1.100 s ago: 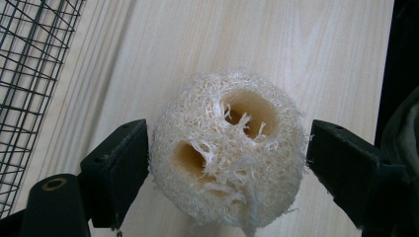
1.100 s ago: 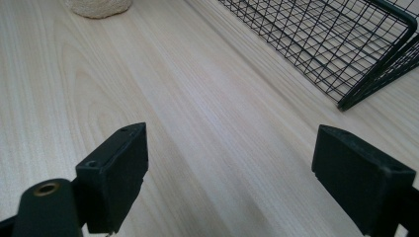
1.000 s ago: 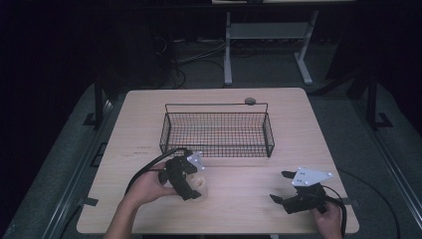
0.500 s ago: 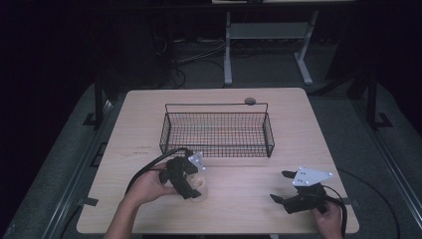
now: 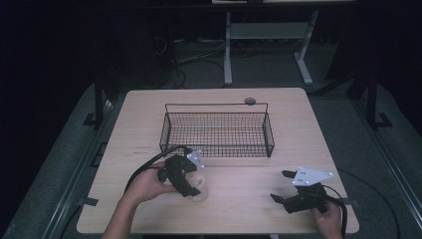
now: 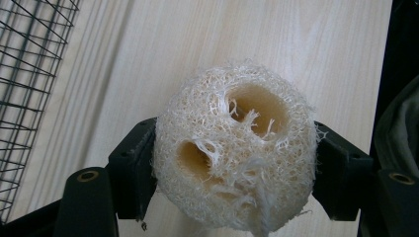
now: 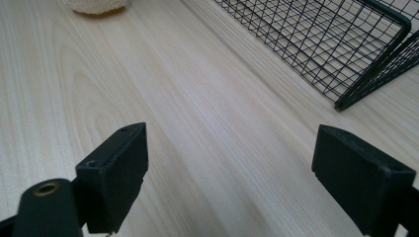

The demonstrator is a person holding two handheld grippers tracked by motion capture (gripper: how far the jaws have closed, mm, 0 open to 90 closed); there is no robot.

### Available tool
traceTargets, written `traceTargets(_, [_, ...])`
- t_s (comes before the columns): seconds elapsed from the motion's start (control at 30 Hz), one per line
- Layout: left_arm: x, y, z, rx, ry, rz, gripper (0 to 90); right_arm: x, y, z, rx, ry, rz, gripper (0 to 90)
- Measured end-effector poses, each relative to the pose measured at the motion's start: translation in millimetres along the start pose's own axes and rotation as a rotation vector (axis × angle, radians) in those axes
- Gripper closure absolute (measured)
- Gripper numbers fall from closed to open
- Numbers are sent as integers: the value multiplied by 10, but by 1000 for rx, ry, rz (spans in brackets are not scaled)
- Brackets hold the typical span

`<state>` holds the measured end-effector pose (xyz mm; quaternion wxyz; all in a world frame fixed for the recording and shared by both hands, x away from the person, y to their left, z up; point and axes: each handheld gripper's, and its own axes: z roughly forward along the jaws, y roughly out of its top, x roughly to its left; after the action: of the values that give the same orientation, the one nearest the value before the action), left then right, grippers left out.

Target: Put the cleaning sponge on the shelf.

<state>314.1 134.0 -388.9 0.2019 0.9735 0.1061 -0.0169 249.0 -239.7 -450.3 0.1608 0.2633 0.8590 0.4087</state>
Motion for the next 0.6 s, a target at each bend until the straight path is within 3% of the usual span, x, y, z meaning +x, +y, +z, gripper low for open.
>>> traceTargets(0.23, [13,48,-154,-31,6,2,284,0,-2,1,-6,6,8,136])
traceTargets(0.6, [62,111,-251,-35,10,3,284,-17,-4,5,-6,5,7,135])
